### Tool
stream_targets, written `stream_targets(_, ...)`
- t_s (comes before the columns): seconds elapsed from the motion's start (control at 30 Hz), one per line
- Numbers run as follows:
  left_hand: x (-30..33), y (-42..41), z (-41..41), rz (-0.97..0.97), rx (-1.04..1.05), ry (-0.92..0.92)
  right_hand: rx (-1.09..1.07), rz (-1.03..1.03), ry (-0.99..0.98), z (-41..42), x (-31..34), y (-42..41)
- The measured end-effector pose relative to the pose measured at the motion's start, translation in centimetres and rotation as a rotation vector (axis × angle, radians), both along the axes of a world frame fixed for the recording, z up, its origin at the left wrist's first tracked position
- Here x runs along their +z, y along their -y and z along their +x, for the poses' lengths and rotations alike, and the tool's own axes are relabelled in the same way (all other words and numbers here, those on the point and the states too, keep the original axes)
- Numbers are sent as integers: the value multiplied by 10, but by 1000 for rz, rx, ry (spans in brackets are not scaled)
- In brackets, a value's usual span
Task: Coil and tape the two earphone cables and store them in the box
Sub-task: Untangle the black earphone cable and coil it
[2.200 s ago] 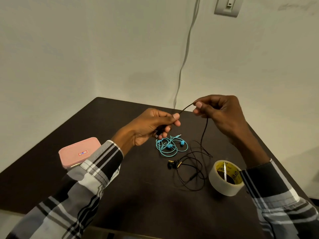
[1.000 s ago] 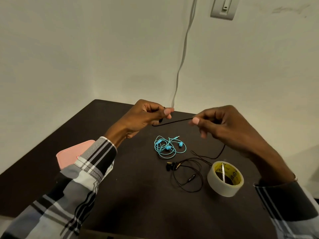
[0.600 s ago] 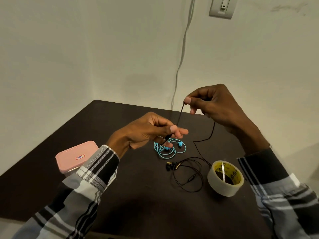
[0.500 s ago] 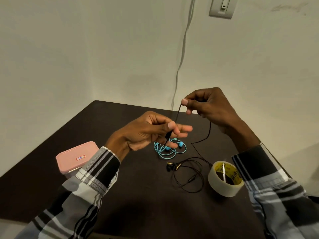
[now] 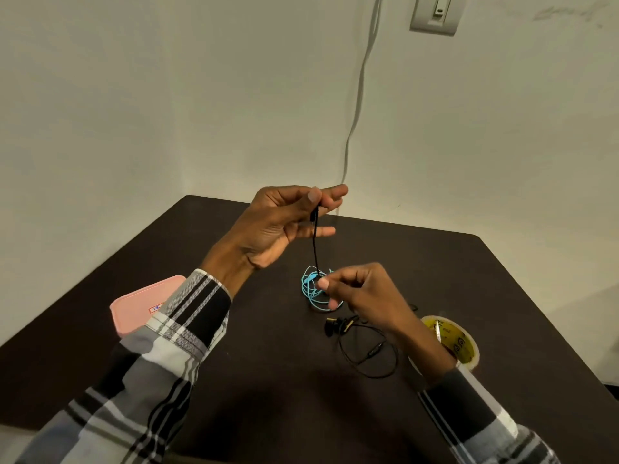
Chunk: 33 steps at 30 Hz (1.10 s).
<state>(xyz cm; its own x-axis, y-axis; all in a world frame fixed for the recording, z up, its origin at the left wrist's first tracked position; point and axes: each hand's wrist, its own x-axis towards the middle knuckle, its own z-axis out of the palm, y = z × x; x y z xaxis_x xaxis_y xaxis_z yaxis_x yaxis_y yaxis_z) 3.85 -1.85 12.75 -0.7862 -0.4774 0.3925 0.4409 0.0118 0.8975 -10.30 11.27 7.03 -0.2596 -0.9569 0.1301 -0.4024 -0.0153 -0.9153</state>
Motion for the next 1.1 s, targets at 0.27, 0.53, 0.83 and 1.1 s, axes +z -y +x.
stream_targets(0.27,-10,16,0,-338,157,265,-24,-67,-125,-5,41,-29)
stream_targets(0.53,-14,4,1,-337,-35,362,-88,-217,-283,-20,97,-29)
stream_targets(0.83,-8,-18,8,-158,-366,211,-32,-209,-230,-34,107,12)
stream_targets(1.1,1,-8,6,31,-137,-108,-60,-39,140,-21,34,24)
